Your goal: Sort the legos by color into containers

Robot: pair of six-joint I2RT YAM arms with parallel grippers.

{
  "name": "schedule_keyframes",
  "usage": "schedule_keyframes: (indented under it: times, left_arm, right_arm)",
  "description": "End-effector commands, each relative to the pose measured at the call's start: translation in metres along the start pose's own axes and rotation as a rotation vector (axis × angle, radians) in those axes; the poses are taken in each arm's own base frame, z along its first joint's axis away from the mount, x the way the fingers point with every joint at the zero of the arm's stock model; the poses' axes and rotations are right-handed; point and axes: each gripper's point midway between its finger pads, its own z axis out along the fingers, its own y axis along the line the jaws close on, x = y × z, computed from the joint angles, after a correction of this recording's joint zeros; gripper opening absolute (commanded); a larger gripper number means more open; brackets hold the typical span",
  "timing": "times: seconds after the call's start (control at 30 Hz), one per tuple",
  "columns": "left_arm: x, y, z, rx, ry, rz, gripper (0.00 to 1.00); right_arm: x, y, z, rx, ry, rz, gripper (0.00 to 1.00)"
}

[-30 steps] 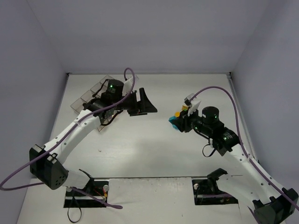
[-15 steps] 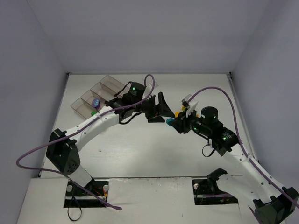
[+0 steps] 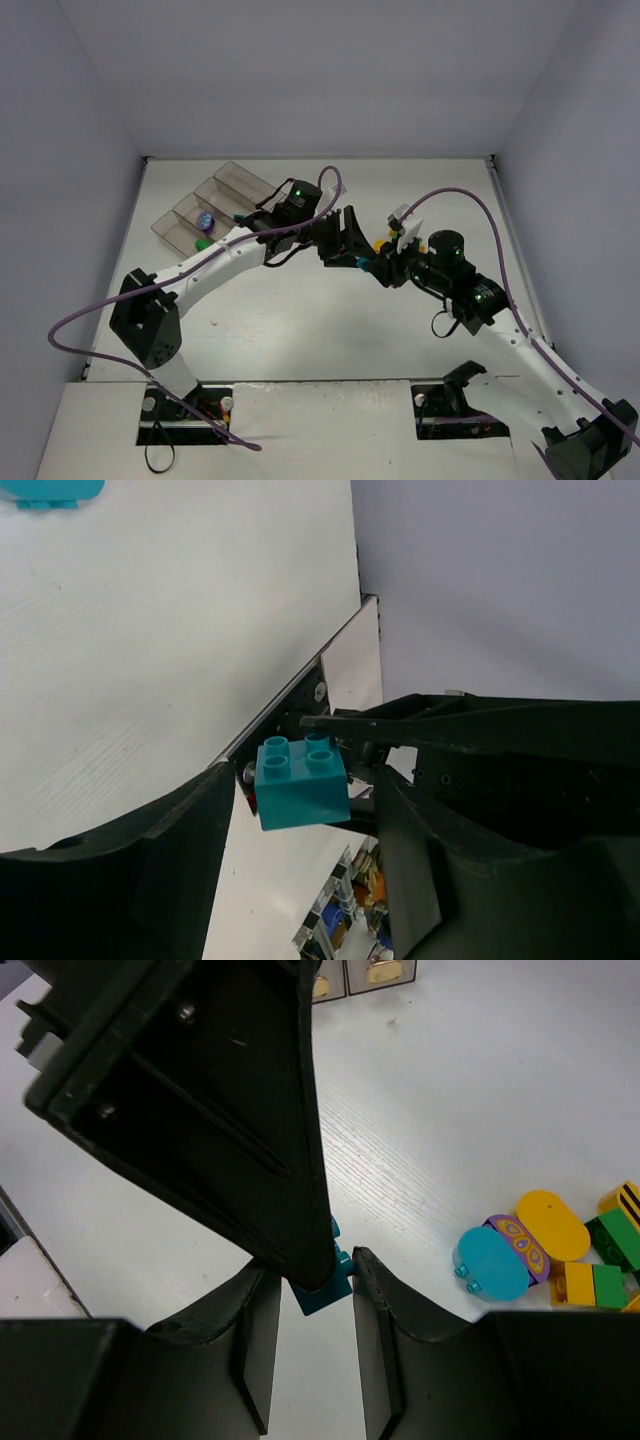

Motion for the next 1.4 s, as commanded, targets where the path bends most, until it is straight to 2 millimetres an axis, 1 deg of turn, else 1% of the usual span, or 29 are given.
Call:
schedule_keyframes:
  times: [0.0, 0.1, 0.2, 0.23, 0.3, 0.33, 0.37, 0.43, 0.47, 0.53, 0.57, 0.6, 0.63, 0.7, 0.73, 0.77, 0.8, 0.87, 0.9, 0.93, 0.97, 1.0, 1.03, 1.1, 1.13, 1.2, 1.23, 1.33, 1.37]
  left_arm:
    - [-0.006, -0.027, -0.002, 0.063, -0.013, 0.062, 0.51]
    - [-0.007, -0.023, 0.003, 0.056, -0.009, 0.055, 0.46]
    - [-0.008, -0.021, 0.007, 0.06, -0.01, 0.054, 0.36]
    - [-0.01, -0.022, 0.008, 0.063, -0.016, 0.058, 0.23]
    - [-0.011, -0.022, 0.007, 0.062, -0.026, 0.065, 0.15]
    - [-0.012, -0.022, 0.007, 0.061, -0.029, 0.067, 0.12]
    - [-0.012, -0.023, 0.006, 0.062, -0.033, 0.072, 0.09]
    - [-0.015, -0.02, 0.002, 0.046, -0.05, 0.087, 0.07]
    - [-0.02, -0.018, -0.001, 0.036, -0.063, 0.109, 0.06]
    - [-0.024, -0.006, -0.006, -0.013, -0.079, 0.111, 0.06]
    - [-0.032, -0.001, -0.014, -0.034, -0.102, 0.137, 0.06]
    - [-0.035, 0.009, -0.018, -0.071, -0.11, 0.127, 0.06]
    - [-0.05, 0.019, -0.03, -0.1, -0.154, 0.124, 0.06]
    - [-0.064, 0.042, -0.046, -0.179, -0.192, 0.13, 0.06]
    - [-0.078, 0.056, -0.056, -0.239, -0.242, 0.134, 0.06]
    - [-0.098, 0.071, -0.077, -0.295, -0.3, 0.154, 0.06]
    - [-0.107, 0.084, -0.091, -0.348, -0.325, 0.149, 0.06]
    - [-0.139, 0.117, -0.125, -0.497, -0.427, 0.189, 0.06]
    - [-0.15, 0.125, -0.138, -0.556, -0.457, 0.203, 0.06]
    - [-0.163, 0.144, -0.149, -0.646, -0.489, 0.209, 0.06]
    - [-0.172, 0.154, -0.158, -0.689, -0.495, 0.241, 0.06]
    - [-0.186, 0.162, -0.174, -0.721, -0.533, 0.241, 0.06]
    - [-0.195, 0.175, -0.176, -0.756, -0.533, 0.243, 0.06]
    - [-0.216, 0.192, -0.196, -0.846, -0.579, 0.277, 0.07]
    - [-0.223, 0.208, -0.195, -0.877, -0.562, 0.269, 0.07]
    - [-0.235, 0.224, -0.203, -0.929, -0.569, 0.279, 0.07]
    - [-0.241, 0.233, -0.199, -0.941, -0.555, 0.282, 0.11]
    - [-0.253, 0.248, -0.195, -0.959, -0.535, 0.29, 0.15]
    - [-0.257, 0.25, -0.195, -0.959, -0.539, 0.294, 0.17]
  right_arm:
    - [-0.022, -0.001, 0.005, 0.004, -0.082, -0.041, 0.0]
    - [-0.022, -0.001, 0.006, 0.002, -0.084, -0.041, 0.0]
    - [-0.022, -0.001, 0.007, -0.001, -0.084, -0.042, 0.0]
    - [-0.021, 0.0, 0.008, -0.004, -0.08, -0.04, 0.0]
    - [-0.019, -0.001, 0.008, -0.004, -0.075, -0.039, 0.01]
    - [-0.019, -0.001, 0.009, -0.002, -0.074, -0.04, 0.05]
    - [-0.018, -0.002, 0.009, 0.003, -0.073, -0.039, 0.21]
    - [-0.015, -0.007, 0.01, 0.027, -0.065, -0.031, 0.37]
    - [-0.014, -0.008, 0.01, 0.037, -0.063, -0.025, 0.48]
    - [-0.012, -0.012, 0.011, 0.06, -0.057, -0.013, 0.56]
    - [-0.012, -0.014, 0.011, 0.072, -0.056, -0.005, 0.59]
    - [-0.01, -0.015, 0.011, 0.078, -0.053, 0.007, 0.61]
    - [-0.009, -0.019, 0.012, 0.098, -0.05, 0.012, 0.65]
    - [-0.007, -0.023, 0.012, 0.124, -0.045, 0.033, 0.65]
    - [-0.006, -0.024, 0.012, 0.133, -0.046, 0.039, 0.65]
    - [-0.004, -0.029, 0.012, 0.161, -0.042, 0.052, 0.65]
    - [-0.004, -0.031, 0.012, 0.173, -0.042, 0.061, 0.65]
    - [0.001, -0.035, 0.012, 0.2, -0.035, 0.093, 0.65]
    - [0.003, -0.035, 0.013, 0.203, -0.032, 0.106, 0.64]
    - [0.007, -0.035, 0.014, 0.205, -0.025, 0.124, 0.64]
    - [0.008, -0.035, 0.014, 0.207, -0.023, 0.134, 0.64]
    - [0.01, -0.036, 0.015, 0.211, -0.019, 0.144, 0.64]
    - [0.012, -0.036, 0.015, 0.211, -0.015, 0.151, 0.64]
    - [0.014, -0.034, 0.017, 0.206, -0.008, 0.163, 0.64]
    - [0.014, -0.035, 0.016, 0.211, -0.009, 0.167, 0.64]
    - [0.014, -0.036, 0.016, 0.216, -0.011, 0.168, 0.64]
    - [0.015, -0.037, 0.015, 0.219, -0.011, 0.168, 0.64]
    - [0.017, -0.039, 0.014, 0.234, -0.004, 0.171, 0.64]
    - [0.019, -0.039, 0.013, 0.237, 0.004, 0.173, 0.64]
